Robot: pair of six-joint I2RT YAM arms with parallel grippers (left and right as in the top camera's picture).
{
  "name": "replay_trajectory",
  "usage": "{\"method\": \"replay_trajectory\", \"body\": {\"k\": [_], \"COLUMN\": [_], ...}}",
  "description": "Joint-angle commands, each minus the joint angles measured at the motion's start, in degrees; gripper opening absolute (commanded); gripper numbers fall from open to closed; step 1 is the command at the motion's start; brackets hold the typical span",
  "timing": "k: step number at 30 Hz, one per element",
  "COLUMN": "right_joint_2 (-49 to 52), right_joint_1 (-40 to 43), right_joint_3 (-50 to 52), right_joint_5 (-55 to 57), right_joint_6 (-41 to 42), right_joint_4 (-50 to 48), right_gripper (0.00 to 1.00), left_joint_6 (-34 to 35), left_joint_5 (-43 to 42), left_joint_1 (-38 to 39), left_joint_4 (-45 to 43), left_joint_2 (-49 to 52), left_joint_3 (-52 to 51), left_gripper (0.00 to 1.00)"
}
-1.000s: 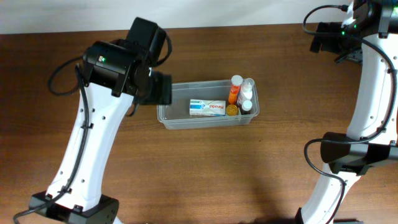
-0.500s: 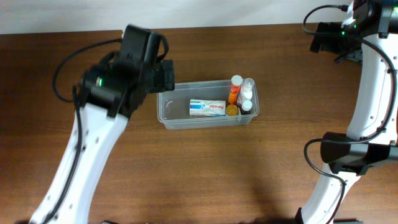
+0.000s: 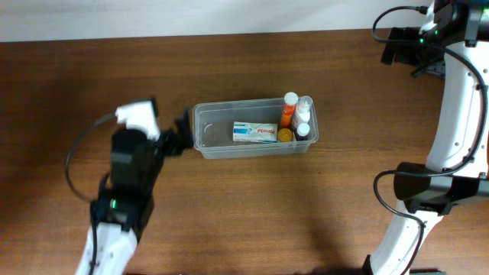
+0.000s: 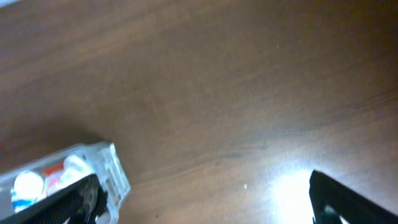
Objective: Pack container
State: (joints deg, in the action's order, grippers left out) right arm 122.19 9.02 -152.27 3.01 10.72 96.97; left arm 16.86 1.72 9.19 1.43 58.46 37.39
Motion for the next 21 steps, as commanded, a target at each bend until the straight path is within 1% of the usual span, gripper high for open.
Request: {"method": "replay_trajectory", "body": {"k": [1, 6, 9, 11, 15, 21], "right_joint_2": [-0.3, -0.3, -0.3, -0.3, -0.3, -0.3], "right_joint_1": [0.0, 0.0, 0.0, 0.0, 0.0, 0.0], "right_joint_3": [-1.1, -1.1, -1.1, -1.1, -1.1, -1.1], "right_joint_5": [0.3, 0.3, 0.3, 0.3, 0.3, 0.3], "right_joint_6": [0.5, 0.5, 0.5, 0.5, 0.5, 0.5], "right_joint_4": [0.3, 0.3, 0.3, 0.3, 0.3, 0.3], "right_gripper": [0.98, 0.98, 0.98, 0.99, 0.98, 0.98], "left_joint_6": [-0.7, -1.0, -4.0, -6.6, -11.4, -12.1], "left_joint_5": [-4.5, -2.1, -2.2, -3.1, -6.0, -6.9], "left_joint_1": [-2.7, -3.1, -3.6, -4.3, -5.7, -7.3], "left_joint_4": [-4.5, -8.7, -8.9, -8.4, -6.5, -0.9], "left_joint_2": [-8.3, -22.3, -29.9, -34.8, -41.2, -48.0], "left_joint_3": [-9.4, -21.5, -25.7, -27.8, -30.4, -32.0], "left_gripper": [1.00, 1.00, 1.00, 1.00, 1.00, 1.00]}}
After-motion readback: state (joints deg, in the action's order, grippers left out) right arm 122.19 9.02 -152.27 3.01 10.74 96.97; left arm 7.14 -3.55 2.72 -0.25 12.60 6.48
